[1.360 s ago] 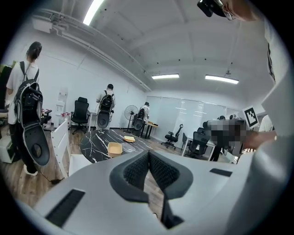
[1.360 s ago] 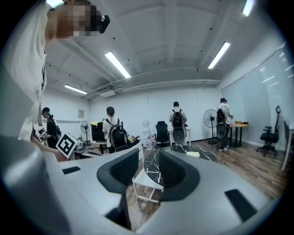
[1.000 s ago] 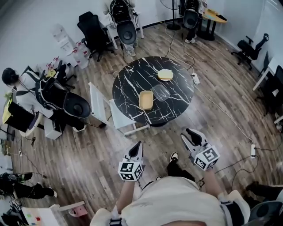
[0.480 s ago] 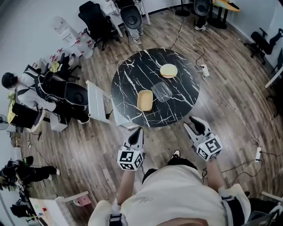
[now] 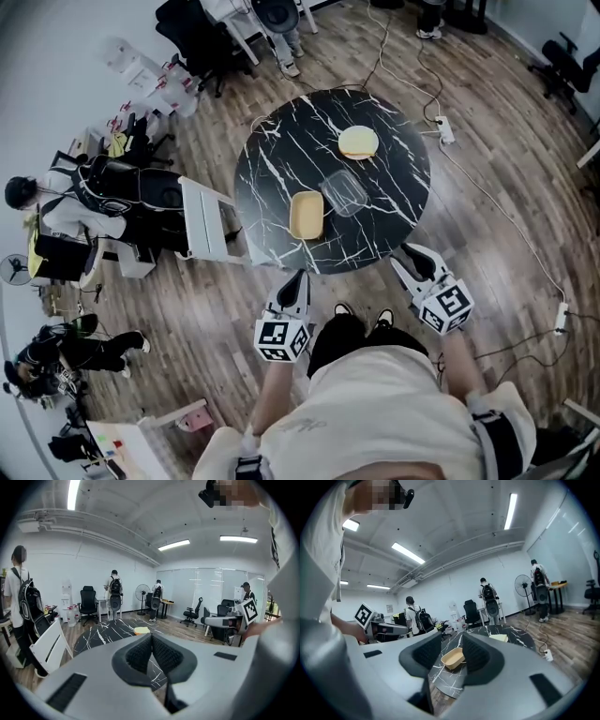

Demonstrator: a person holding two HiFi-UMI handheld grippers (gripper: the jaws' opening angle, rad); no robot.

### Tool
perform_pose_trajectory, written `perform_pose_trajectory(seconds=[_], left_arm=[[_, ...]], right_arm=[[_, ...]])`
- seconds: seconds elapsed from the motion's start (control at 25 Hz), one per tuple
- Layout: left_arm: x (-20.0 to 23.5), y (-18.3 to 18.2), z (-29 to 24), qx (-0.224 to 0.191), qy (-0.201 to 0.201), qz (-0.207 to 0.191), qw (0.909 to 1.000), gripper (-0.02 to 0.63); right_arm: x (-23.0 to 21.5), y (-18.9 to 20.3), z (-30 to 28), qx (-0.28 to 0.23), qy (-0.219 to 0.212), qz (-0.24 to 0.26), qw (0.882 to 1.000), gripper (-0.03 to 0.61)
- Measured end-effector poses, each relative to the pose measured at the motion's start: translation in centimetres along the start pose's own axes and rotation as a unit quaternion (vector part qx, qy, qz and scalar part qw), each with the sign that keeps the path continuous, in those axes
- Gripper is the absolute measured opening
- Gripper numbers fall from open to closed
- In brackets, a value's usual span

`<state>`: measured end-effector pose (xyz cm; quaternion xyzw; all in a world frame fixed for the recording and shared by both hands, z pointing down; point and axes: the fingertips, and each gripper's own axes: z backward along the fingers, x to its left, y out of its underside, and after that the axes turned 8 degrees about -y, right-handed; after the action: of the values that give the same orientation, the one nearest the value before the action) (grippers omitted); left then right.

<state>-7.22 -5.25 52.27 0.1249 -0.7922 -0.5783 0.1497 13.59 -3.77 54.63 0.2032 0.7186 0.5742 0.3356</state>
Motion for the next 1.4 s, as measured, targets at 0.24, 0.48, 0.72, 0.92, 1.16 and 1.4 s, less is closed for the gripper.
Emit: perform_pose_trajectory(seconds=[0.24,0.48,0.72,0.92,1.16,1.4], left_arm=[[0.3,0.4,-3.9,0.012,0.017,0.004,0.9998,0.017],[1.1,-2.5,-9.3,-0.013,0.056,0.015,0.9982,0.017],[3.7,-4.8,-13.6,-0.017,0.08,0.028,0.9962,0.017],[5.4,-5.9,-16.0,-0.027,0.095,-0.018,0.9949,0.017],[8.5,-4.9,-18.5,-0.017,0.112,0.003,0.9936,0.017],[10.6,-4.1,-21.2,0.006,0.113,0.036,0.993,0.017]], right_arm=[[-2.0,-0.5,-0.7,0.012,0.021,0.016,1.0,0.138],[-5.0,-3.9,-3.1,0.013,0.055,0.036,0.998,0.138],[-5.9,-7.6,-7.0,0.019,0.062,0.059,0.996,0.138],[-6.8,-8.5,-9.0,0.019,0.088,0.044,0.995,0.121],[-9.6,-5.9,-12.9,0.05,0.11,0.021,0.992,0.123],[-10.3,-6.5,-15.9,0.085,0.11,0.044,0.989,0.126]])
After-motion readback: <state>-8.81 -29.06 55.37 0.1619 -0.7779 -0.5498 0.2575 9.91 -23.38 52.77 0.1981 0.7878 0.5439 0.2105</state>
